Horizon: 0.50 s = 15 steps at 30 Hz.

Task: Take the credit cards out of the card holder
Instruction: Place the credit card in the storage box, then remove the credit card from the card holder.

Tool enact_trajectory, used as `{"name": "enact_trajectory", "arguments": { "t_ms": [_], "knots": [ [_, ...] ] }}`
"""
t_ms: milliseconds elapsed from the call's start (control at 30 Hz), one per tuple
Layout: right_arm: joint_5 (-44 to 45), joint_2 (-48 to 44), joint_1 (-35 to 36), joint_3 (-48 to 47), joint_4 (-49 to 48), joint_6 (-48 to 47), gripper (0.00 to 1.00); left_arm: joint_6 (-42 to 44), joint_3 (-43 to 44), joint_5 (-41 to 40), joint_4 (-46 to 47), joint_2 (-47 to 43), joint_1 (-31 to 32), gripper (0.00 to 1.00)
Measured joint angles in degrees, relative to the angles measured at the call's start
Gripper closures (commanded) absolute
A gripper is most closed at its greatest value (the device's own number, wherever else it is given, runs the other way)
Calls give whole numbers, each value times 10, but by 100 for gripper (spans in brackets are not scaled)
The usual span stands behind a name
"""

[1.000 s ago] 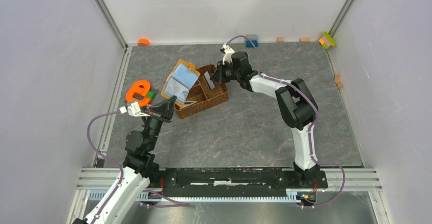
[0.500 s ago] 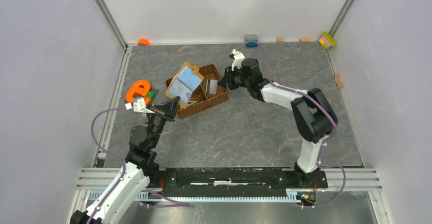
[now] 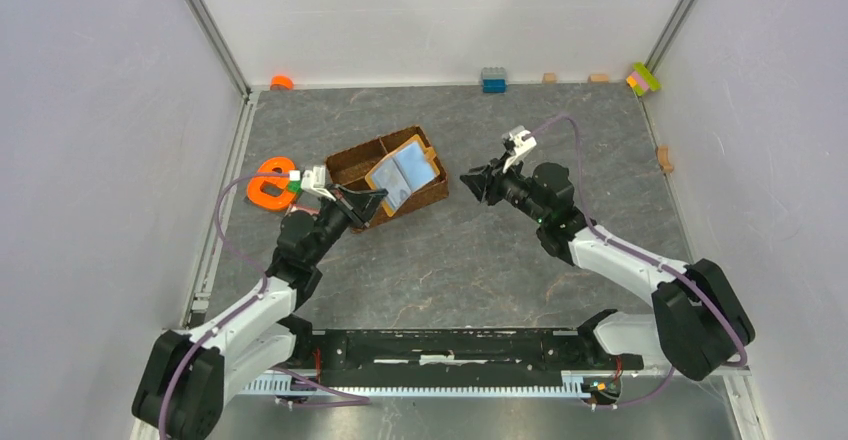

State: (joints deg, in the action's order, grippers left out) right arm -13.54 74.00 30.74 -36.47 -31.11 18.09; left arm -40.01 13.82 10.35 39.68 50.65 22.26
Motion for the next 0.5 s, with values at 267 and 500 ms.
{"name": "enact_trajectory", "arguments": {
  "t_ms": [267,500],
  "knots": [
    [-92,-3,0,49,-81,22,50,-24,26,77,87,95,10,98],
    [-126,-1,0,63,-110,35,52,-35,63,128,158,188,49,98]
  ]
}}
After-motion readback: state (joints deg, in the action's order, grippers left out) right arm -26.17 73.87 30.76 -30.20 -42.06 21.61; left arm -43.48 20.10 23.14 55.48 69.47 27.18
